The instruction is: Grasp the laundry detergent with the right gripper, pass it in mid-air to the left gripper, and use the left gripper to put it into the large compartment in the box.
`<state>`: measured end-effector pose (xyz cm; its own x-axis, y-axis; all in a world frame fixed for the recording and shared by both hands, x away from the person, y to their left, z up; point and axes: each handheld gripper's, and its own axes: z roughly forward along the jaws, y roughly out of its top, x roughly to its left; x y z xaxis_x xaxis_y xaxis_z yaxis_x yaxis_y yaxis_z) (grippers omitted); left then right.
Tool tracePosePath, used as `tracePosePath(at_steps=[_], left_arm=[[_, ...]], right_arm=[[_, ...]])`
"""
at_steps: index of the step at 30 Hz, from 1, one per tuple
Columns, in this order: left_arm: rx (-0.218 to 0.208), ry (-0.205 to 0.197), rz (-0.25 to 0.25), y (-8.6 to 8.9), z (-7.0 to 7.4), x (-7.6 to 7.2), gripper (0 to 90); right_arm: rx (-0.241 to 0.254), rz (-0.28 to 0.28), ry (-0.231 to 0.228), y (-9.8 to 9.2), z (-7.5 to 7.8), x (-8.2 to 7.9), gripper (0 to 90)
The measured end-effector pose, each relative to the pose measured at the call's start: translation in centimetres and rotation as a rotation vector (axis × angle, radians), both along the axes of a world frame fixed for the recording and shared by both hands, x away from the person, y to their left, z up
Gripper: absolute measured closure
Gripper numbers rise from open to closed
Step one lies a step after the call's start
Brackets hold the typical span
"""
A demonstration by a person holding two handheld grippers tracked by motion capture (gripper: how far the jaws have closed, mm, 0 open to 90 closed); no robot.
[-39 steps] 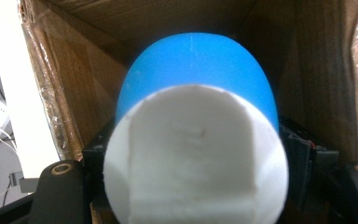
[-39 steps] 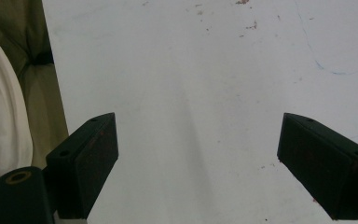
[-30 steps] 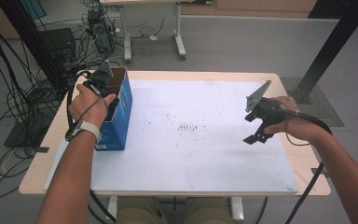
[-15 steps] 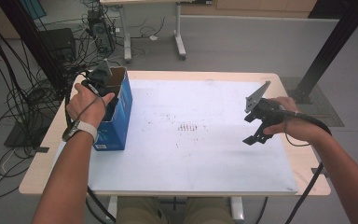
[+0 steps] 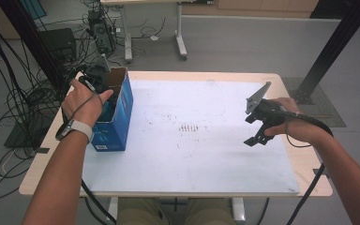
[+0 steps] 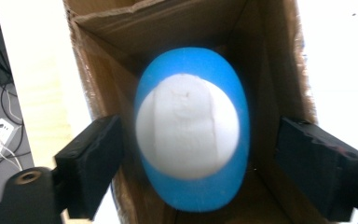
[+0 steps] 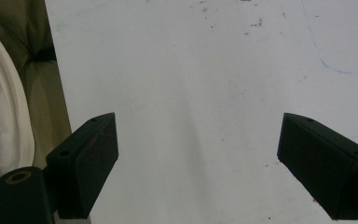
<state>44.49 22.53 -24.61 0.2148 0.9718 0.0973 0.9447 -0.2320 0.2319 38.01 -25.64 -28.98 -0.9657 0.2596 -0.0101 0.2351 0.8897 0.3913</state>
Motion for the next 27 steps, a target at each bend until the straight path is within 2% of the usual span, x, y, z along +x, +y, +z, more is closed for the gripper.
tracePosePath(at_steps=[6, 7, 8, 12, 13, 14, 16, 17, 19, 20, 21, 22, 27], left_arm=[[-0.017, -0.031, -0.035, -0.2, 2.5, -0.7, 7.1], [-0.017, -0.031, -0.035, -0.2, 2.5, -0.7, 6.3], [-0.025, -0.054, -0.043, -0.4, 3.3, -0.9, 5.3], [-0.020, -0.082, -0.082, -0.8, 5.0, -1.4, 5.0], [-0.019, -0.100, -0.090, -0.9, 5.6, -1.6, 4.9], [-0.019, -0.100, -0.090, -0.9, 5.6, -1.6, 4.5], [-0.028, -0.130, -0.135, -1.5, 6.9, -2.1, 4.7], [-0.028, -0.130, -0.135, -1.5, 6.9, -2.1, 4.5], [-0.030, -0.153, -0.191, -2.4, 7.9, -2.5, 4.5], [-0.030, -0.153, -0.191, -2.4, 7.9, -2.5, 4.6], [-0.031, -0.165, -0.230, -3.2, 8.4, -2.7, 4.6], [-0.031, -0.165, -0.230, -3.2, 8.4, -2.7, 4.6], [-0.017, -0.178, -0.365, -5.9, 9.4, -2.8, 4.5]], right_arm=[[-0.007, -0.010, -0.005, -0.2, 0.2, -0.3, 12.2], [-0.007, -0.010, -0.005, -0.2, 0.2, -0.3, 12.2], [-0.005, -0.013, -0.006, -0.3, 0.4, -0.4, 12.2], [-0.002, -0.021, -0.008, -0.5, 0.6, -0.5, 12.2], [-0.003, -0.024, -0.009, -0.6, 0.6, -0.6, 12.2], [-0.003, -0.024, -0.009, -0.6, 0.6, -0.6, 12.2], [0.000, -0.036, -0.012, -0.9, 0.9, -0.6, 12.2], [0.000, -0.036, -0.012, -0.9, 0.9, -0.6, 12.2], [0.008, -0.046, -0.012, -1.2, 1.1, -0.7, 12.1], [0.008, -0.046, -0.012, -1.2, 1.1, -0.7, 12.1], [0.012, -0.052, -0.010, -1.4, 1.2, -0.7, 12.1], [0.011, -0.057, -0.009, -1.5, 1.2, -0.8, 12.1], [0.010, -0.063, -0.009, -1.7, 1.4, -1.0, 12.1]])
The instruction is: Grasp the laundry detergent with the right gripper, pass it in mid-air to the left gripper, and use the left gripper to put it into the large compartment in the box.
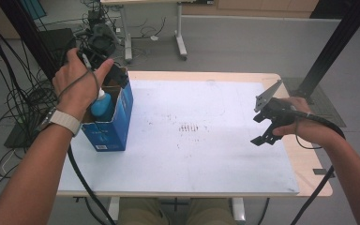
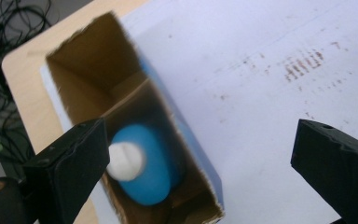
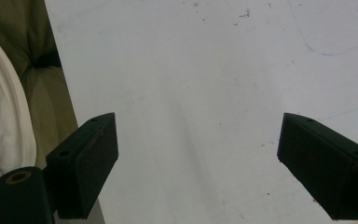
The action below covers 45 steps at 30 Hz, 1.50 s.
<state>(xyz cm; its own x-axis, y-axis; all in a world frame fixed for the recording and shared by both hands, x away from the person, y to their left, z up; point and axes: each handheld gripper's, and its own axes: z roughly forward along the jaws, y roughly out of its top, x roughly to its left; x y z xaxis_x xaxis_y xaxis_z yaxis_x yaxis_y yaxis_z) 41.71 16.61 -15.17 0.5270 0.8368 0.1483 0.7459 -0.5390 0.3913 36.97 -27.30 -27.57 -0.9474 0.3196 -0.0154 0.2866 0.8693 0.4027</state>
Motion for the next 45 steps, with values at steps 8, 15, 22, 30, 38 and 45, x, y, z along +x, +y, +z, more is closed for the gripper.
tracePosePath(at_steps=[8, 15, 22, 30, 38, 45], left_arm=[[0.014, -0.001, -0.181, -3.6, 0.8, 0.4, 4.7], [0.027, 0.015, -0.304, -6.3, 0.7, 0.9, 4.7], [0.027, 0.031, -0.398, -9.2, 0.3, 1.8, 4.8], [0.016, 0.035, -0.477, -10.6, -0.3, 2.1, 4.8], [0.020, 0.037, -0.547, -11.9, -1.1, 2.2, 4.9], [0.033, 0.048, -0.598, -13.1, -2.0, 2.5, 5.1]], right_arm=[[0.000, -0.009, -0.002, -0.1, 0.2, -0.5, 12.0], [0.004, -0.009, -0.004, -0.1, 0.4, -0.9, 11.9], [0.002, -0.011, -0.003, -0.1, 0.6, -1.4, 11.9], [0.002, -0.023, 0.001, -0.4, 0.6, -1.7, 11.9], [0.001, -0.023, 0.003, -0.3, 0.6, -1.7, 11.9], [-0.002, -0.020, 0.008, -0.3, 0.5, -1.6, 11.9]])
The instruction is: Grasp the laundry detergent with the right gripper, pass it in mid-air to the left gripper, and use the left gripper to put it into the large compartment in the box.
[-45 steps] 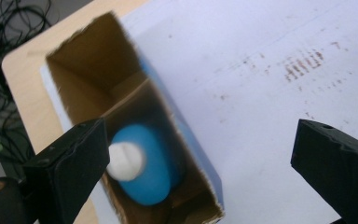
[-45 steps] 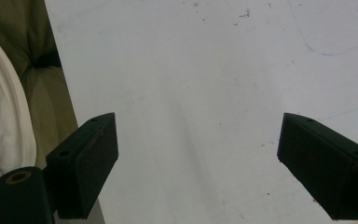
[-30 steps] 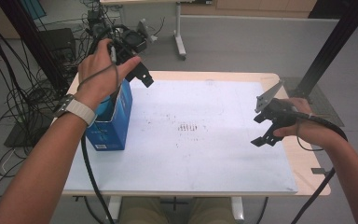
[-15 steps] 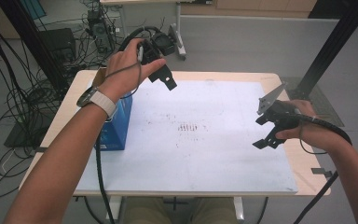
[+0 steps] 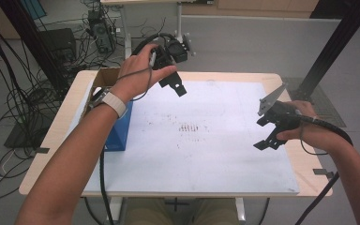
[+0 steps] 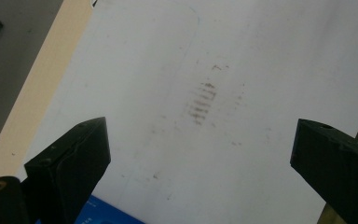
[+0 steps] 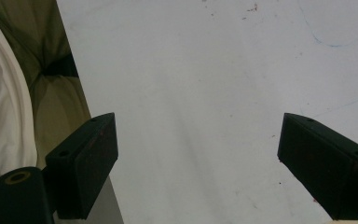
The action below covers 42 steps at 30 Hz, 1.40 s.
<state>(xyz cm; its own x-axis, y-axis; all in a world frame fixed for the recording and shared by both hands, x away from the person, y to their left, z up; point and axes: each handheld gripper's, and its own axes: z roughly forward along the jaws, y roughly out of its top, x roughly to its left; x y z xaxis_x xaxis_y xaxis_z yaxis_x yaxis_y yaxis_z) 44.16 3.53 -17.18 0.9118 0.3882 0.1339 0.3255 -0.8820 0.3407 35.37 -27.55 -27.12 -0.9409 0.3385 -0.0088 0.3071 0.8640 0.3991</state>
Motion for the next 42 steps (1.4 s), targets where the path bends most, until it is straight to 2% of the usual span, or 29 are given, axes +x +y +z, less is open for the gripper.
tracePosePath(at_steps=[13, 22, 24, 42], left_arm=[[0.015, 0.024, -0.037, -1.0, -1.4, 0.3, 5.1], [0.022, 0.055, -0.059, -2.0, -3.6, 0.1, 5.1], [0.030, 0.050, -0.060, -2.1, -4.0, 0.0, 5.1], [0.033, 0.052, -0.054, -2.5, -4.2, 0.0, 5.1]], right_arm=[[0.002, -0.002, -0.001, -0.1, 0.1, -0.2, 11.9], [-0.001, 0.002, 0.000, -0.1, 0.0, -0.4, 11.9], [0.001, 0.002, 0.000, -0.2, -0.1, -0.4, 11.9], [0.008, 0.003, -0.006, -0.3, -0.1, -0.4, 11.7]])
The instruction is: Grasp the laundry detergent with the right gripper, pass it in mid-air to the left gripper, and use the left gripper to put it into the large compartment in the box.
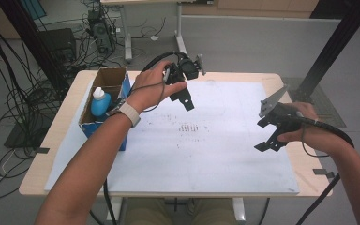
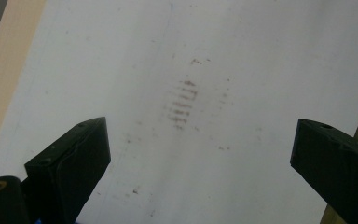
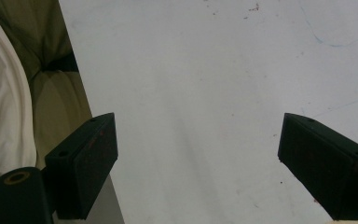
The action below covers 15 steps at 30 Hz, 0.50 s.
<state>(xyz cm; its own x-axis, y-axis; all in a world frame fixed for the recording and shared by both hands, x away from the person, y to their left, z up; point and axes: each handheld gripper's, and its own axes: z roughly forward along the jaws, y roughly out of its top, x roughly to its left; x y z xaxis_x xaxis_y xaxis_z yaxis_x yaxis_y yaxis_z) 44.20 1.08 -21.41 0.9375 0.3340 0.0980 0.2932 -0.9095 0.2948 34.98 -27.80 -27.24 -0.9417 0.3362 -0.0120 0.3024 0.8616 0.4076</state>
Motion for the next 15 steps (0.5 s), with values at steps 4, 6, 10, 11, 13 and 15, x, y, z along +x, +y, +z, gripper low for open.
tracePosePath(at_steps=[4, 6, 10, 11, 13, 15], left_arm=[[0.000, 0.000, 0.004, 0.14, 0.04, 0.05, 5.1], [0.000, -0.001, 0.006, 0.21, 0.06, 0.07, 5.1], [0.002, 0.000, 0.006, 0.21, 0.07, 0.05, 5.1], [0.002, 0.000, 0.006, 0.21, 0.08, 0.04, 5.1], [0.002, 0.000, 0.006, 0.18, 0.09, 0.03, 5.1], [0.004, 0.001, 0.007, 0.16, 0.07, 0.02, 5.1]], right_arm=[[0.000, -0.001, -0.001, -0.03, 0.05, -0.04, 11.7], [-0.001, -0.002, -0.001, -0.04, 0.03, -0.05, 11.7], [0.000, 0.000, -0.001, 0.01, -0.03, -0.10, 11.7], [0.000, 0.000, -0.002, 0.00, -0.02, -0.10, 11.7], [0.002, 0.000, -0.004, 0.00, 0.05, -0.13, 11.7], [0.002, -0.002, -0.003, 0.00, 0.10, -0.18, 11.7]])
